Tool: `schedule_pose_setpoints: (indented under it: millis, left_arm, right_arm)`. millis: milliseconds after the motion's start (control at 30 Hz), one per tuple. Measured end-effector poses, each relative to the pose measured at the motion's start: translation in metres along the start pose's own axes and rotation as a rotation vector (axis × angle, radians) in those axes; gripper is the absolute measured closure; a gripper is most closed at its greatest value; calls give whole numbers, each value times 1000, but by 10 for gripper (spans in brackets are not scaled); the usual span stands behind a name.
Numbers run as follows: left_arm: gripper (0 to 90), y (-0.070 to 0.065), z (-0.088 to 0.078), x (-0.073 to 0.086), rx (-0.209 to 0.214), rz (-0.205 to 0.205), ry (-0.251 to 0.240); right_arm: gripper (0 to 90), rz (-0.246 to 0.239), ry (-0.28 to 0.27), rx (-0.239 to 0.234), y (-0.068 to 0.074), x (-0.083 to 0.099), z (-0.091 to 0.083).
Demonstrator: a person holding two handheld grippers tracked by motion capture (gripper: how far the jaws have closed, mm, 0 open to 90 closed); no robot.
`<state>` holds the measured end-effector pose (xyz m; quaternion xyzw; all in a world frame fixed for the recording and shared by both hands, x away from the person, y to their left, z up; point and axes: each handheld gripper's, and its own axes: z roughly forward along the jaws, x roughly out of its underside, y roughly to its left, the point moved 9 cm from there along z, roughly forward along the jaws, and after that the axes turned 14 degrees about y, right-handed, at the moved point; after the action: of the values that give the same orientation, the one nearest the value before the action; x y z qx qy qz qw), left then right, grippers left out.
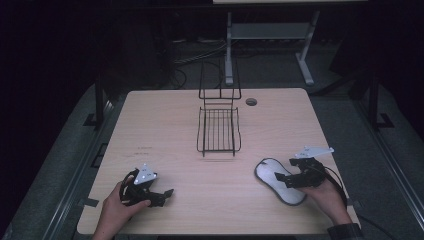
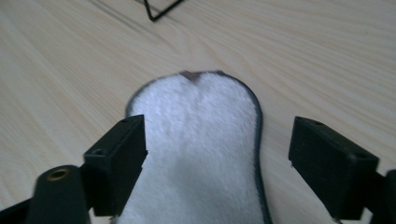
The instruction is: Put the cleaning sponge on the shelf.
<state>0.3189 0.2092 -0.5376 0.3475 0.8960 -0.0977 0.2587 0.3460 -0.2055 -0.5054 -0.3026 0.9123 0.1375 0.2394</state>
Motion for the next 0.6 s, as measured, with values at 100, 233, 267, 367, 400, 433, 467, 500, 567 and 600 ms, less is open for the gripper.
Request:
schedule_pose_setpoints:
  millis: [100,233,267,367,400,433,467,500,567,600]
  left_arm:
    - [124,0,0,0,0,-1,0]
    - [124,0,0,0,-1,2,-1]
    - [124,0,0,0,-1,1,-2]
    - [124,0,0,0,-1,1,-1]
    - [124,0,0,0,-1,2,-1]
    - [124,0,0,0,-1,2,-1]
    - [124,0,0,0,-1,2,-1]
    - [124,0,0,0,-1,1,-2]
    - [124,0,0,0,-1,2,-1]
    - [124,0,0,0,-1,2,-1]
  right_arm:
    - [164,6,19,-5,-2,3,2]
    - [161,10,34,-10,-2,7,6]
    - [161,9,40,-9,-2,8,7]
    - [160,1,55,-11,1,9,11]
    - [158,2,61,-15,1,10,12]
    - [155,-2,69,-14,1,11,13]
    - [154,0,74,-9,1,12,14]
    - [151,-5,83,-14,2,13,16]
    - [149,-10,90,-4,1,14,18]
    - [144,-10,96,-8,1,14,19]
